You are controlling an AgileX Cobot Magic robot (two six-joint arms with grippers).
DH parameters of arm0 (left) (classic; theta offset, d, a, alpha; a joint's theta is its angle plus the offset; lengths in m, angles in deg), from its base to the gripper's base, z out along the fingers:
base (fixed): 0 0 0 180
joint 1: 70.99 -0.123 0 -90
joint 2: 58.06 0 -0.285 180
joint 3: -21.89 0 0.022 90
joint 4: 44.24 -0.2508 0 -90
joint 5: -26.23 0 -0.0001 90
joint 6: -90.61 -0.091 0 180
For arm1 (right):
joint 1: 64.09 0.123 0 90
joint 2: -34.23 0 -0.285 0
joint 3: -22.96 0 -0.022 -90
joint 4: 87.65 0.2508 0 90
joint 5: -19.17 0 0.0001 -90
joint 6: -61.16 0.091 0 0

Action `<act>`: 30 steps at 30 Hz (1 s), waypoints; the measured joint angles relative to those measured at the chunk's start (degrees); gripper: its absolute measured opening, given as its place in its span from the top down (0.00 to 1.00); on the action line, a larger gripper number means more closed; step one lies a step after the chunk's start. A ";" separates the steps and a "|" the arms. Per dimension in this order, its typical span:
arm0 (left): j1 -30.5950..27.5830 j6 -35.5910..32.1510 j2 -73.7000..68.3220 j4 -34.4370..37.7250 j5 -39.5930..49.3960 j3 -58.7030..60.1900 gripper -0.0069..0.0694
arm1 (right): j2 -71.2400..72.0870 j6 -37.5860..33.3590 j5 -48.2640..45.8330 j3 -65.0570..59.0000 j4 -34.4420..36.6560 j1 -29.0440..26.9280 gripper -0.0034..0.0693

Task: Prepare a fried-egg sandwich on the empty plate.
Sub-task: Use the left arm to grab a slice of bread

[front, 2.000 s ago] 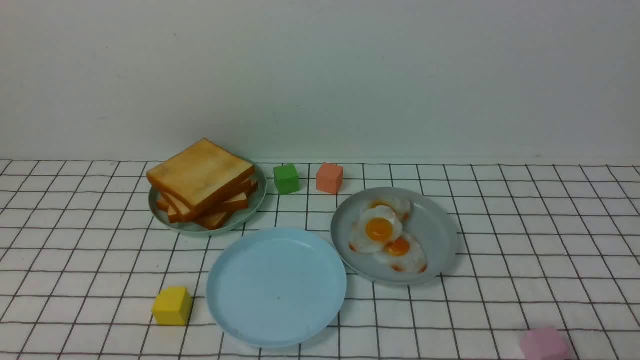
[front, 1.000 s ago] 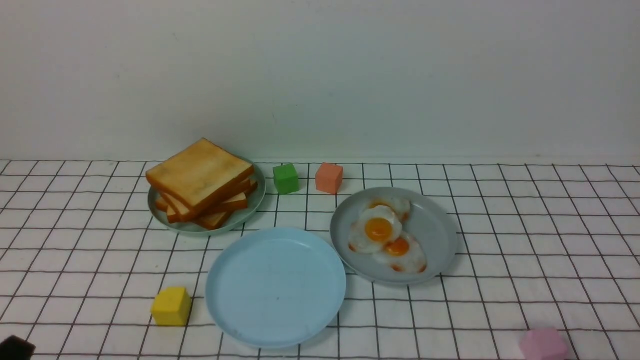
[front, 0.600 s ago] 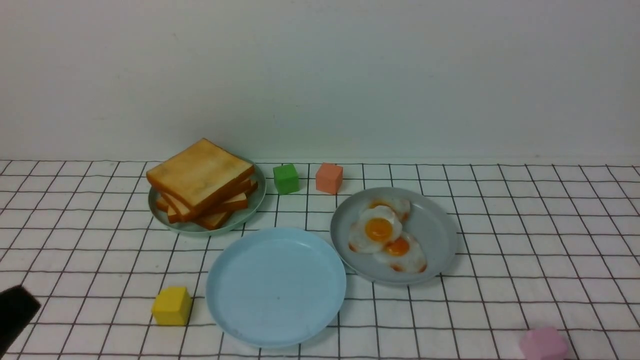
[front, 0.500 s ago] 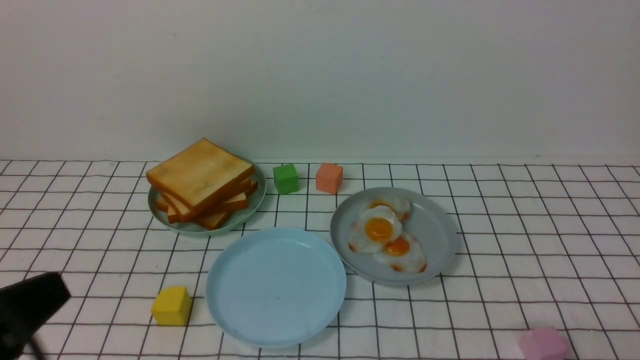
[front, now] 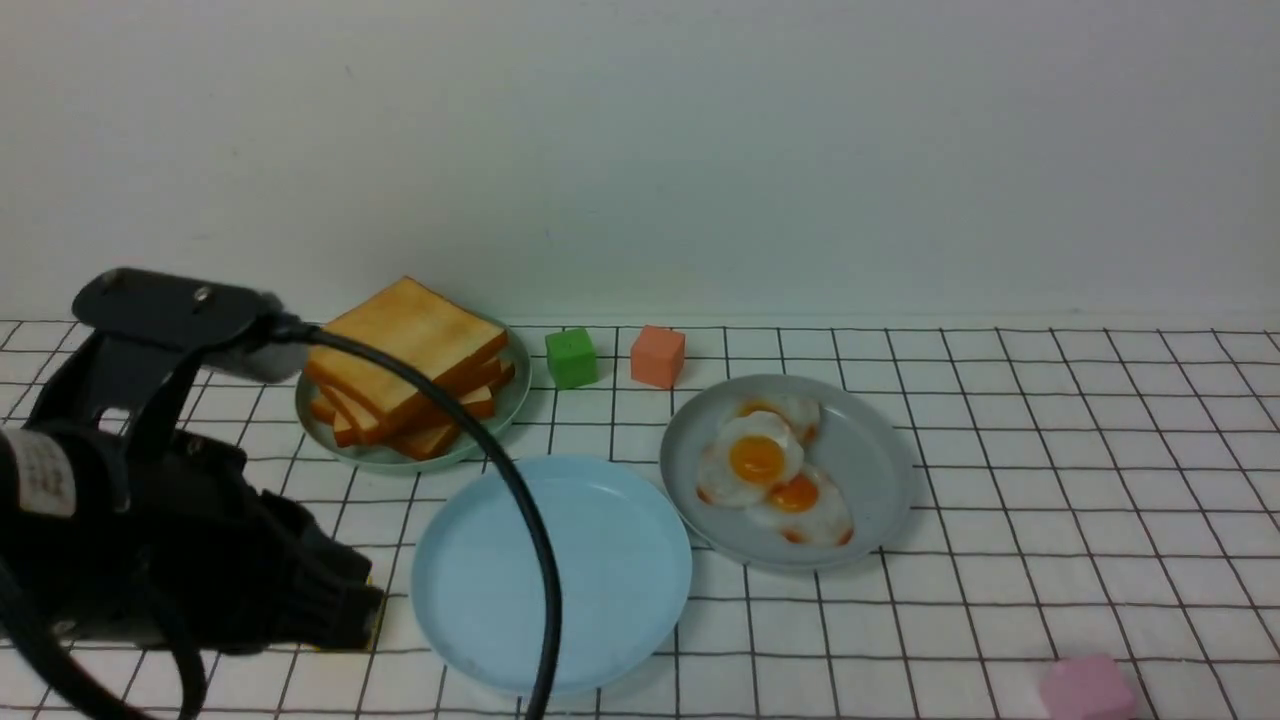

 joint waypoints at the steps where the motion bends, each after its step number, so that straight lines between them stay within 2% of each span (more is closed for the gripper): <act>1: 0.05 0.93 -0.89 -0.50 -0.21 -0.99 0.89 | 0.00 2.01 2.43 0.00 4.22 0.00 0.62; 5: 0.05 2.22 -1.47 -0.87 -3.07 -1.68 0.89 | 0.00 6.48 10.49 0.00 15.10 0.00 0.62; 9: -0.15 2.49 -2.87 -1.34 -2.51 -3.01 0.89 | 0.00 7.62 11.62 0.38 20.32 0.00 0.62; 11: -1.35 2.66 -5.35 -1.38 -0.76 -5.03 0.92 | -0.16 7.07 4.28 3.99 21.41 -0.01 0.64; 13: -3.22 2.66 -8.61 -1.46 1.00 -7.47 0.93 | -2.07 3.65 -5.49 11.38 21.29 0.11 0.69; 16: -6.22 1.88 -13.90 -1.46 2.07 -10.85 0.93 | -7.80 -4.94 -19.75 22.73 20.42 0.83 0.78; 17: -8.20 1.07 -17.66 -1.39 2.12 -13.46 0.93 | -12.59 -11.21 -28.89 30.10 20.24 1.14 0.84; 18: -9.28 0.78 -20.04 -1.39 2.12 -15.28 0.93 | -15.62 -14.81 -33.92 34.24 20.24 1.26 0.88; 21: -11.10 -0.31 -26.83 -1.62 0.84 -20.38 0.93 | -22.67 -21.87 -43.28 42.62 20.56 2.28 0.95; 28: -10.47 -5.27 -41.07 -5.15 -1.62 -32.83 0.91 | -33.11 -25.43 -44.71 50.33 23.68 9.66 0.97; 30: -10.13 -5.74 -45.27 -8.04 -2.75 -37.00 0.84 | -35.17 -26.05 -44.57 50.52 24.00 11.49 0.97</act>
